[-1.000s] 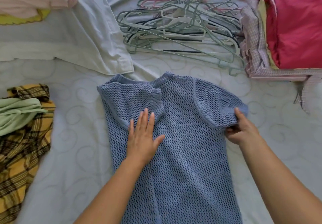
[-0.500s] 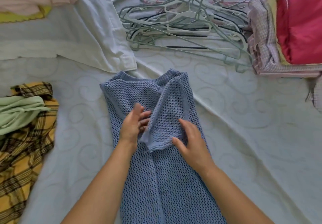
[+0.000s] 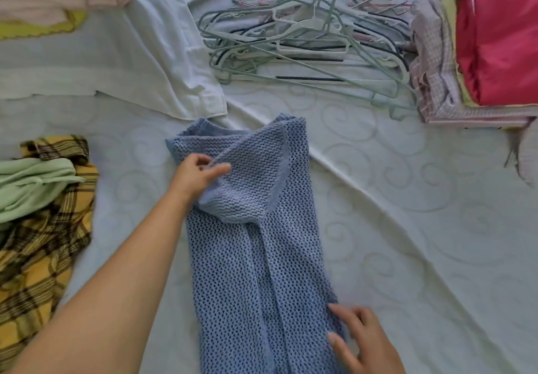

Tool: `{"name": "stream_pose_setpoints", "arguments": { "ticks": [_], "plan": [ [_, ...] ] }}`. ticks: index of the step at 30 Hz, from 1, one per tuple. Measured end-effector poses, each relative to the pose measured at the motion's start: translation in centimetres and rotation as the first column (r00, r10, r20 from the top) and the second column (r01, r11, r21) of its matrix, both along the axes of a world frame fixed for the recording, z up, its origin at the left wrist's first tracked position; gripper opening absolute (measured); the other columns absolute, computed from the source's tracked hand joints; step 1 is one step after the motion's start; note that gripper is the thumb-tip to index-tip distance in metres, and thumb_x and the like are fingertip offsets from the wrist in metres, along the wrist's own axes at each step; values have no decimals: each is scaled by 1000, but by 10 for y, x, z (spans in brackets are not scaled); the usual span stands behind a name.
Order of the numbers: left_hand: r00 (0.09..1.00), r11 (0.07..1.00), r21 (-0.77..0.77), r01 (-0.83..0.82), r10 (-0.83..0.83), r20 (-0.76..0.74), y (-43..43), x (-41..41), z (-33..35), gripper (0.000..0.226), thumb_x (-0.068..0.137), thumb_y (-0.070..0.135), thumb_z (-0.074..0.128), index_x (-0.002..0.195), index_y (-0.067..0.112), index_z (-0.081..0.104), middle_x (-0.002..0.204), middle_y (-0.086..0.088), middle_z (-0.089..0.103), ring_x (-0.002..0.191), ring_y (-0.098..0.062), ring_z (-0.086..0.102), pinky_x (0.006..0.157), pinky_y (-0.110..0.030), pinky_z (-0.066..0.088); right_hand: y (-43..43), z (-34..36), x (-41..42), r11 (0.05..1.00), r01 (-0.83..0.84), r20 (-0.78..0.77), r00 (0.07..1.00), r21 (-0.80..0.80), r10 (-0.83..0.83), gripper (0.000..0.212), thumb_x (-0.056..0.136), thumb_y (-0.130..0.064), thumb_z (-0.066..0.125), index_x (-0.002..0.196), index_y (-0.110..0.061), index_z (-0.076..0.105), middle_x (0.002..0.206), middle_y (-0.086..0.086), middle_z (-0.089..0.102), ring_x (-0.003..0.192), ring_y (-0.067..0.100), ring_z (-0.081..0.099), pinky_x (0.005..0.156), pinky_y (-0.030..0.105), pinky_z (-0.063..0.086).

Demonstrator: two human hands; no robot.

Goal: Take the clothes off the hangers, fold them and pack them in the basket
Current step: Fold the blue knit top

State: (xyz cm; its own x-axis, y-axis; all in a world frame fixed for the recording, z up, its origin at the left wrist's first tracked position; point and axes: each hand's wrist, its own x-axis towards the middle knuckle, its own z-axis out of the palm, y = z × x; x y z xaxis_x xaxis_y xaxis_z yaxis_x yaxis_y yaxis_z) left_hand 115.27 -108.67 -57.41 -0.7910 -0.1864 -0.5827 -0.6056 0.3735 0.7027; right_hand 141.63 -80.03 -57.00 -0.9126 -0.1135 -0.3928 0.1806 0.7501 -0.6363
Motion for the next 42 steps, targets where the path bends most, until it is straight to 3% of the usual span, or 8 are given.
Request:
{"name": "stream_pose_setpoints", "arguments": {
  "ticks": [6, 11, 16, 20, 24, 34, 38, 42],
  "plan": [
    [977, 982, -35, -186, 181, -110, -9, 9, -2, 21, 77, 5, 72, 84, 11, 54, 80, -8, 59, 83, -23, 56, 72, -33, 47, -7, -10, 8, 976, -151, 21, 988, 160, 150, 36, 87, -55, 33, 113, -36, 47, 85, -9, 43, 52, -10, 49, 51, -4, 29],
    [952, 901, -343, -265, 187, -244, -21, 12, -5, 63, 70, 22, 81, 118, 0, 46, 118, -19, 49, 104, -28, 51, 94, -38, 44, -12, -7, -51, 993, 93, -51, 995, 78, -90, 36, 87, -60, 36, 103, -32, 52, 85, -10, 49, 77, -2, 46, 65, 14, 39],
    [914, 900, 188, -393, 404, -24, -25, 3, -8, 33, 77, 8, 73, 103, 3, 54, 107, -14, 60, 79, -17, 62, 65, -25, 53, -38, -10, -185, 900, 393, 28, 918, -190, -395, 52, 86, -22, 66, 129, -2, 45, 116, 2, 48, 108, 13, 48, 95, 25, 39],
    [919, 847, 356, -394, 373, 129, -31, -3, -10, 13, 80, 0, 67, 88, 8, 60, 74, -2, 71, 58, -11, 67, 50, -20, 54, -62, -2, -264, 656, 635, 393, 770, -407, -502, 47, 85, -21, 68, 123, -1, 51, 107, 7, 62, 93, 18, 62, 78, 24, 52],
    [963, 862, 435, -259, 265, 47, -31, -2, 4, 17, 81, -8, 58, 86, 8, 61, 65, 6, 71, 61, -8, 68, 58, -18, 55, -67, 13, -283, 628, 646, 495, 754, -434, -432, 22, 84, -9, 66, 105, -2, 61, 94, 11, 66, 74, 19, 63, 66, 27, 54],
    [994, 880, 463, 107, -76, -84, -46, 95, 80, 36, 62, 9, 69, 98, 4, 67, 85, 7, 72, 83, -5, 66, 70, -18, 53, -8, 77, -191, 791, 313, 217, 948, -526, -231, 35, 81, 9, 62, 88, -25, 69, 72, -21, 70, 71, -10, 61, 70, 8, 47],
    [938, 840, 419, 345, -328, -116, -45, 167, 85, 41, 57, 11, 70, 69, 51, 70, 71, 29, 66, 69, 15, 58, 68, -9, 48, 10, 86, -112, 913, -59, -42, 998, -403, 47, 14, 79, -46, 67, 88, -57, 63, 99, -40, 60, 91, -19, 55, 77, 2, 42],
    [819, 802, 180, 569, -572, -41, -58, 252, 37, 27, 98, 33, 35, 108, 39, 59, 129, 14, 54, 136, -4, 30, 105, -27, 26, 42, 35, -30, 911, -402, -43, 915, -88, 400, 15, 86, -39, 58, 100, -35, 63, 130, -18, 48, 104, 8, 62, 76, 14, 50]
  ]
}}
